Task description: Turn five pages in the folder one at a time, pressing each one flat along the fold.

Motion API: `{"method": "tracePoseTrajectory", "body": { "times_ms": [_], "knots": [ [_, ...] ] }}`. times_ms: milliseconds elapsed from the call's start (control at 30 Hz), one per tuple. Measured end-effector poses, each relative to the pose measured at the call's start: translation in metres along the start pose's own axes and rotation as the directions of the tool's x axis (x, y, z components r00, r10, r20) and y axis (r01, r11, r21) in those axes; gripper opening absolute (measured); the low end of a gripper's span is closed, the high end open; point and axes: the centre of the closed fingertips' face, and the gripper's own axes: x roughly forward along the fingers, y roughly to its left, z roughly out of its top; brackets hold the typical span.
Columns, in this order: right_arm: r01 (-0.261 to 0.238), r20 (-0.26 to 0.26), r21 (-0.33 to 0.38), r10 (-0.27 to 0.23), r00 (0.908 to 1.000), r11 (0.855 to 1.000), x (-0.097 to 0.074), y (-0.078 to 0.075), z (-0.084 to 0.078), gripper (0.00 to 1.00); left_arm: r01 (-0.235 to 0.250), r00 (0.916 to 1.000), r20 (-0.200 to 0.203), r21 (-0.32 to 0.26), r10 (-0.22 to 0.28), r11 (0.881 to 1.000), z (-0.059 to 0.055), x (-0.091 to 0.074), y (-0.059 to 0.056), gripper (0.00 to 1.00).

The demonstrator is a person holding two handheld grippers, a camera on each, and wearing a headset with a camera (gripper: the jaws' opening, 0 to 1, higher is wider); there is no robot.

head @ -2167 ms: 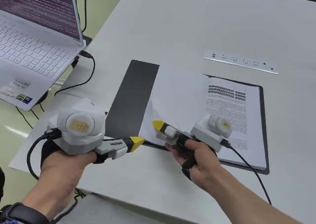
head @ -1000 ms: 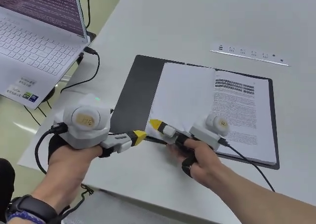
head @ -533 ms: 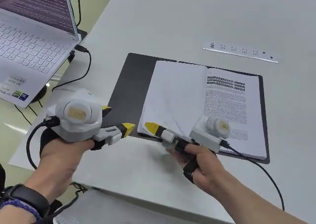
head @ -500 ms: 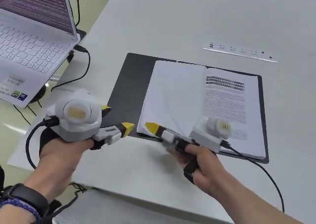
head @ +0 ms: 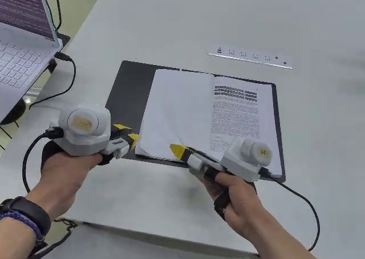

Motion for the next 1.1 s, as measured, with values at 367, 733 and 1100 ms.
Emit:
{"method": "tracePoseTrajectory", "body": {
  "times_ms": [367, 733, 1100],
  "knots": [
    [0.031, 0.035, 0.047, -0.032, 0.9989, 0.998, -0.020, -0.012, 0.006, 0.22, 0.019, 0.9967, -0.079, 0.004, -0.019, 1.000, -0.020, 0.036, 0.001, 0.00],
    [0.038, 0.057, 0.052, -0.041, 0.9975, 0.998, -0.021, -0.016, 0.018, 0.20, -0.016, 0.9711, -0.238, 0.000, 0.016, 1.000, -0.065, 0.048, 0.006, 0.00],
    [0.055, 0.053, 0.033, -0.057, 0.9969, 0.998, -0.020, -0.025, 0.024, 0.18, -0.020, 0.9794, -0.201, -0.015, 0.016, 1.000, -0.063, 0.047, 0.007, 0.00]
  ]
}}
